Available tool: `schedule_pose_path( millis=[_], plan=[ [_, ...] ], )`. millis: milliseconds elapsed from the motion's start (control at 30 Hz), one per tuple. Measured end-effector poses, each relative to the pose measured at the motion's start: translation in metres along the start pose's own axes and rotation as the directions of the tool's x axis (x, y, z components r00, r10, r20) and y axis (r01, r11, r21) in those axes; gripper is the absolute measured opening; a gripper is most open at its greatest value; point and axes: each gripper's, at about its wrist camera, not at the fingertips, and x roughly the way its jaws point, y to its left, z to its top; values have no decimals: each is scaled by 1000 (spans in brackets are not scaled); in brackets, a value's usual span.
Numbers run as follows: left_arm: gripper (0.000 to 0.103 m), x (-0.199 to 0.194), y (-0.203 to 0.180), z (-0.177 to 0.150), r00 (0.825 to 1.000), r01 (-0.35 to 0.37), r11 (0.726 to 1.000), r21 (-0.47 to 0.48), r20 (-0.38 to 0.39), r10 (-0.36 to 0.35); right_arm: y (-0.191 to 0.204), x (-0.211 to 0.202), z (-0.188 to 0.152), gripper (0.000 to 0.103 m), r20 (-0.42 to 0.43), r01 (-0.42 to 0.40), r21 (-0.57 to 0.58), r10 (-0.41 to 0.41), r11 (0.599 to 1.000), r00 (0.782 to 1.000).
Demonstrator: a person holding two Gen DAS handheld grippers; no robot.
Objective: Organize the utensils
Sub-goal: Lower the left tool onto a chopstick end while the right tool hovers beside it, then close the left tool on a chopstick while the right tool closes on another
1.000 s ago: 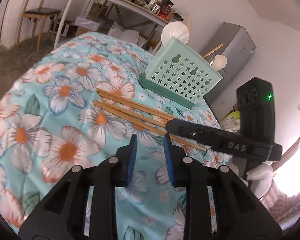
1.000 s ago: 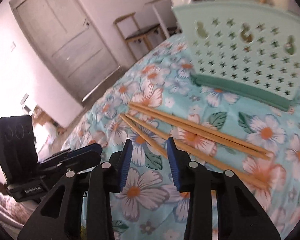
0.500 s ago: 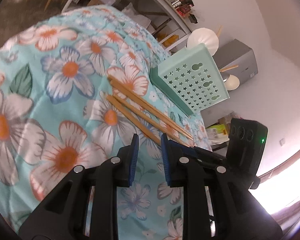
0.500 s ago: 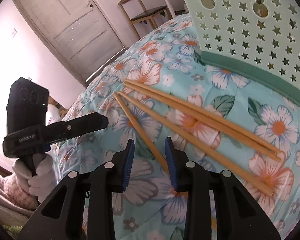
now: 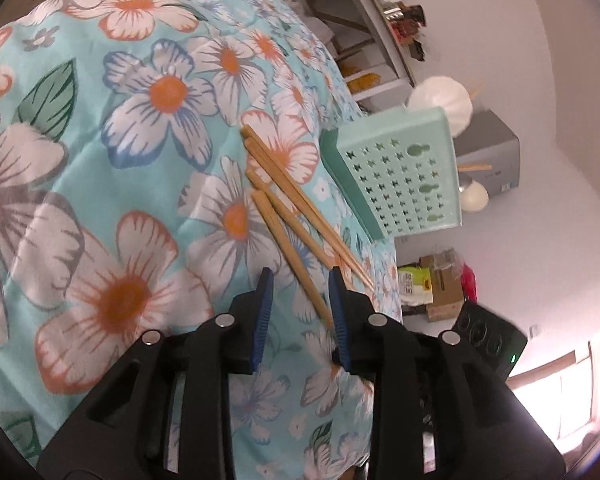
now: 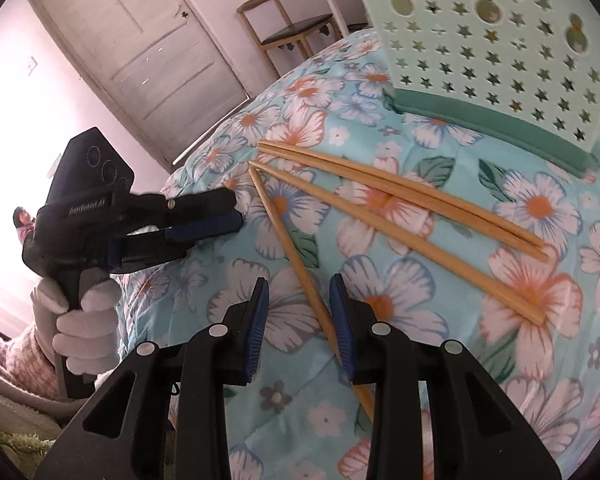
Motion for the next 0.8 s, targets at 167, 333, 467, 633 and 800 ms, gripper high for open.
schedule_pose_path(
  millis=[167,333,467,633,800],
  plan=[
    [31,11,-5,6,998,-69,997,-31,-3,69,3,3,-1,31,8,-16,-20,16,1000,1000],
    [29,22,-15,9,988,-152,987,-45,10,153,7,5,-4,32,19,-32,-50,33,998,999],
    [26,29,-23,9,976,-212,976,-55,38,214,12,4,-7,32,28,-41,-93,44,995,999],
    [14,30,-23,7,961,-265,963,-58,69,268,21,5,-11,32,35,-38,-153,44,988,998],
    [12,23,-22,5,961,-255,966,-45,96,258,18,3,-10,32,48,-54,-145,61,988,997]
  ],
)
